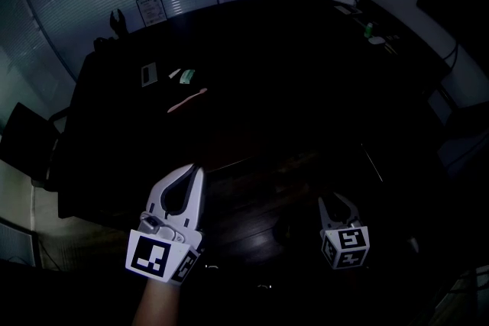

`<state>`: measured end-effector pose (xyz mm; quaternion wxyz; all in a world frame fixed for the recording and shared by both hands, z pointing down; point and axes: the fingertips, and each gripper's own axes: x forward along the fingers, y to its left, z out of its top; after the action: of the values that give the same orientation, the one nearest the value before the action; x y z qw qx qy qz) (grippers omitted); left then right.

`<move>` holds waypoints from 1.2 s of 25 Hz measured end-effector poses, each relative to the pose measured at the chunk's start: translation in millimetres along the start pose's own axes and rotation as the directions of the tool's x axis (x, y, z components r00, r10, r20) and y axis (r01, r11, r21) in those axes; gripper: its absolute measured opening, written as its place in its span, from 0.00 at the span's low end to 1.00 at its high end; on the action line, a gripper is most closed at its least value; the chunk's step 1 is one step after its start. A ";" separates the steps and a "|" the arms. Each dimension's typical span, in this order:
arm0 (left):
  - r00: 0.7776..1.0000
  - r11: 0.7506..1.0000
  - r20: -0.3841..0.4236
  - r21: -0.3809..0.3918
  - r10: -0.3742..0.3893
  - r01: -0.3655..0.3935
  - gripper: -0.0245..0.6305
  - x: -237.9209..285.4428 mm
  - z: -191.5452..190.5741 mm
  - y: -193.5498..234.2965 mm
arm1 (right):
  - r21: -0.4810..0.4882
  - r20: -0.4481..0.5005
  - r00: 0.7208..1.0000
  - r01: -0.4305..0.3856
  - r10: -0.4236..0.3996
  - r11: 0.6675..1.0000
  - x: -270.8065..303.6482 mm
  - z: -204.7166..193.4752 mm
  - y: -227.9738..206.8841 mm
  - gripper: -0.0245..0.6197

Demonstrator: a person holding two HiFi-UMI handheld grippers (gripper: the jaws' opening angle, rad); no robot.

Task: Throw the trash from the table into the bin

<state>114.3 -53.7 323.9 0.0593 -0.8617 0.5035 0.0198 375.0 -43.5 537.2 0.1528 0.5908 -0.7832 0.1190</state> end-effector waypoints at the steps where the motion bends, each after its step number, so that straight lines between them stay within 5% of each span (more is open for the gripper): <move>1: 1.000 1.000 0.005 0.000 0.002 -0.002 0.04 -0.5 1.4 0.5 | -0.012 0.051 0.999 -0.001 0.002 1.000 -2.8 22.2 5.3 0.19; 6: 1.000 1.000 0.025 -0.014 0.015 -0.015 0.04 -2.9 5.3 4.1 | -0.068 0.237 0.971 -0.010 0.026 0.998 -18.2 104.2 31.8 0.05; 9: 0.999 1.000 0.028 -0.018 0.016 -0.015 0.04 -3.4 6.5 4.2 | -0.092 0.295 0.954 -0.020 0.046 0.996 -27.3 129.2 45.5 0.05; 20: 1.000 1.000 -0.004 -0.003 -0.012 0.012 0.04 -13.4 2.9 -1.2 | -0.096 0.367 0.929 -0.015 0.050 0.995 -42.7 155.8 52.3 0.05; 30: 0.996 0.996 0.034 -0.020 0.088 -0.087 0.04 -31.2 17.4 21.0 | -0.113 0.479 0.877 0.012 0.044 0.993 -55.5 209.0 68.7 0.05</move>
<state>81.1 -34.8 307.9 0.0593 -0.8389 0.5394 0.0420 302.4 -52.1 322.4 -0.0140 0.5857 -0.8070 -0.0744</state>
